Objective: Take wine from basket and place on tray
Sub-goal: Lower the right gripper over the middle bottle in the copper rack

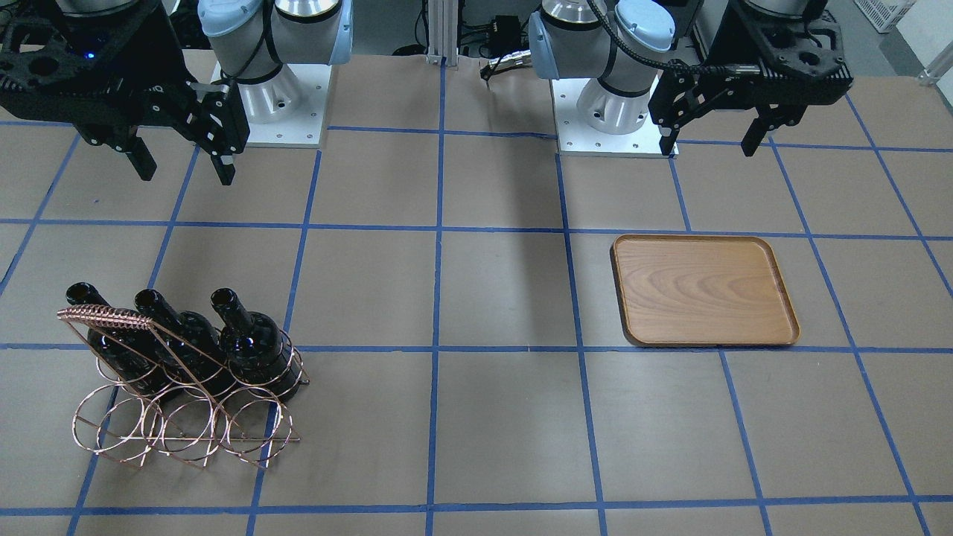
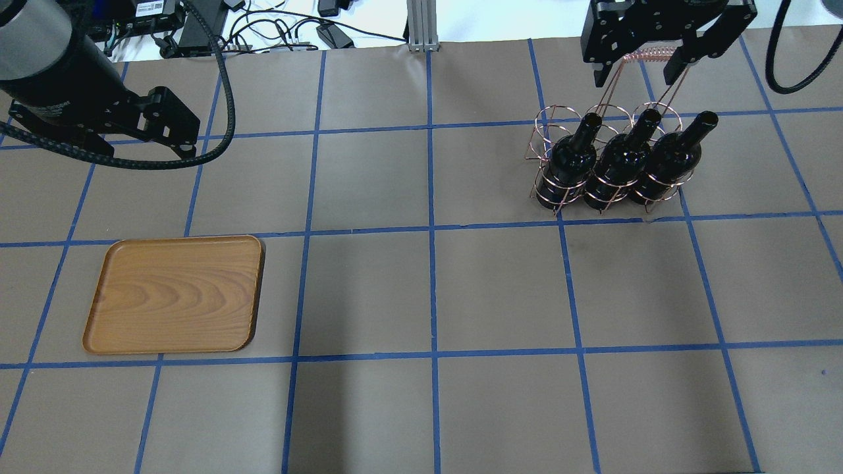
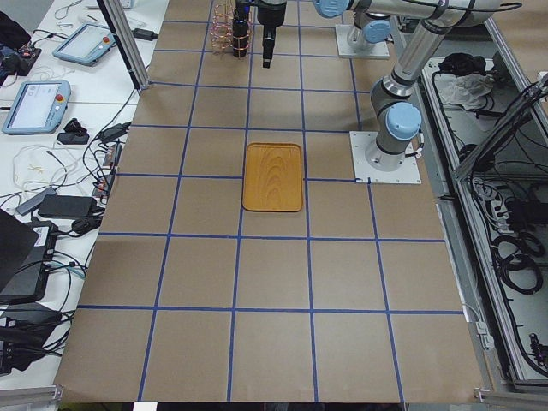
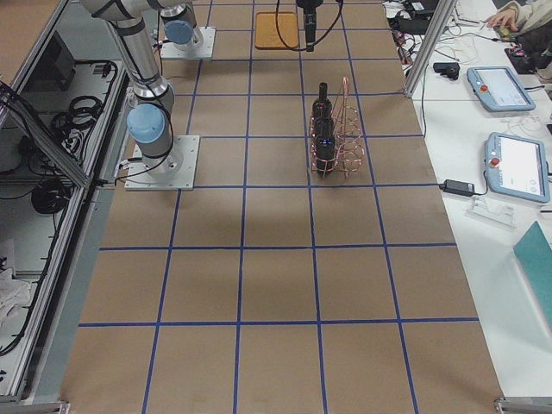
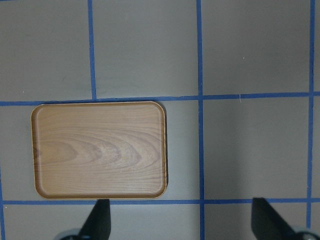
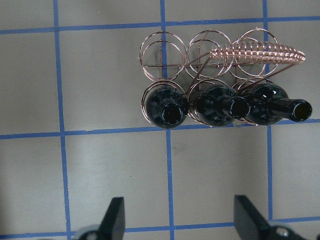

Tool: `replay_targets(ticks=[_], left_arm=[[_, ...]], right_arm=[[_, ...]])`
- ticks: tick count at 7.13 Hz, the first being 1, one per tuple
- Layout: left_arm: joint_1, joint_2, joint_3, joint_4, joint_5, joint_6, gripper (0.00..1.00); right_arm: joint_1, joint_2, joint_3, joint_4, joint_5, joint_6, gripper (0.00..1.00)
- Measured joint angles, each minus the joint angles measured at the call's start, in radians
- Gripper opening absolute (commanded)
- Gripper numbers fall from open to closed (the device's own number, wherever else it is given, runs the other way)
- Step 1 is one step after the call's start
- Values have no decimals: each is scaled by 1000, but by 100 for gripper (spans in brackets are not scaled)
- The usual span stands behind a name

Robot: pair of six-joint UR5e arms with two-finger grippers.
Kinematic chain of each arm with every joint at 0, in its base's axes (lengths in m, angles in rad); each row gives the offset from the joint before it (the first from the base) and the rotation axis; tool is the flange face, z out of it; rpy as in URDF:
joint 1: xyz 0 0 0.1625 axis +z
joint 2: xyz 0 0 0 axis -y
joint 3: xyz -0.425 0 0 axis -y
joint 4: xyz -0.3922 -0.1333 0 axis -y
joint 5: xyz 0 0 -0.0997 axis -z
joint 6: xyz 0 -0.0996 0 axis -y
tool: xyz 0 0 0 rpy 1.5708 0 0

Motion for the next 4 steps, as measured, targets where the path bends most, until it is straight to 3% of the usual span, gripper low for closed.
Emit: replay_targets(ticks=[1, 4], left_arm=[[0, 0, 0, 0, 0, 0, 100], [0, 0, 0, 1, 0, 0, 100]], right_arm=[[0, 1, 1, 0, 0, -1, 100], [-16, 5, 4, 4, 4, -27, 98]])
